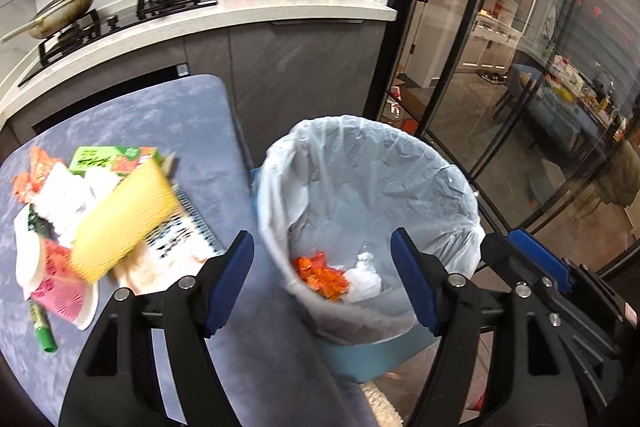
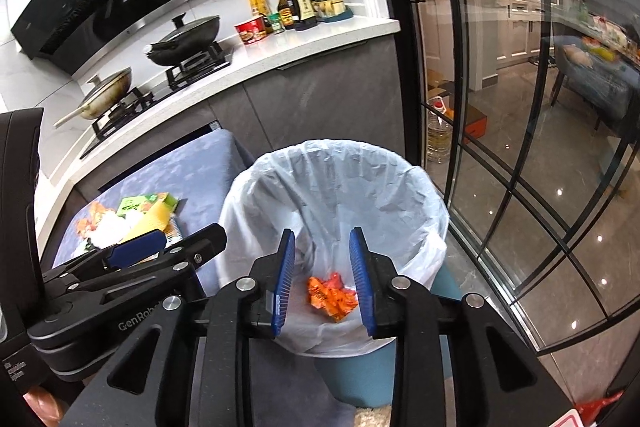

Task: Collect trash
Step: 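Grasp the green tube with the left tool while the right tool grasps the pink paper cup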

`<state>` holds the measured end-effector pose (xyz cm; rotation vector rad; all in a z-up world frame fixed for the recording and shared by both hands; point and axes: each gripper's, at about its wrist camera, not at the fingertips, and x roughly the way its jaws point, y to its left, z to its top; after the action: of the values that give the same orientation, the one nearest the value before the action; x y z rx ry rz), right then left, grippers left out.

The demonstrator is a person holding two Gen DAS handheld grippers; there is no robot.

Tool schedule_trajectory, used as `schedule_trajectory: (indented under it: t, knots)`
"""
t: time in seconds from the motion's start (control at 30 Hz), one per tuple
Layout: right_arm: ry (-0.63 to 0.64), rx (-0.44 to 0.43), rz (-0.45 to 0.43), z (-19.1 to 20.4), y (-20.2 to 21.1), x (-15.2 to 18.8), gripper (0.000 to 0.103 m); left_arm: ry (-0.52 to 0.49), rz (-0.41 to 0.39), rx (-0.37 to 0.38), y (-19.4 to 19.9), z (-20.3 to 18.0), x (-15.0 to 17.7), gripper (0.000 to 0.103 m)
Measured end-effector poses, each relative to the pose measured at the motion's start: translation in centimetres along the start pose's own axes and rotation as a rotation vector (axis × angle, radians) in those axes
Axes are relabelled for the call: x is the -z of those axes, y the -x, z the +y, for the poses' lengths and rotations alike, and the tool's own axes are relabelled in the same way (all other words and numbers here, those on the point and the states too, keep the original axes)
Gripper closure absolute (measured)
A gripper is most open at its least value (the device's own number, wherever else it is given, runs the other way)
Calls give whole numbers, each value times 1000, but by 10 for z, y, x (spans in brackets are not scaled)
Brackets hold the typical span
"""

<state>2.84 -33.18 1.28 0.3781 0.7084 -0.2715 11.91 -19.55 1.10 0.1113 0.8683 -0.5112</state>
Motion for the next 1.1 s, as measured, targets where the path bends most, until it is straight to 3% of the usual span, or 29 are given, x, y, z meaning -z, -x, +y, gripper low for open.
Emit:
schedule_trajectory:
  t: [0.3, 0.87, 1.1]
  knots:
    - [62, -50, 28, 49, 10, 20, 74, 85, -12, -77, 36, 59, 31, 31]
    - [203, -171, 148, 167, -20, 66, 74, 336, 29, -293, 77, 226, 104, 29]
    - [239, -187, 190, 195, -31, 81, 74, 422, 70, -282, 64, 270, 121, 29]
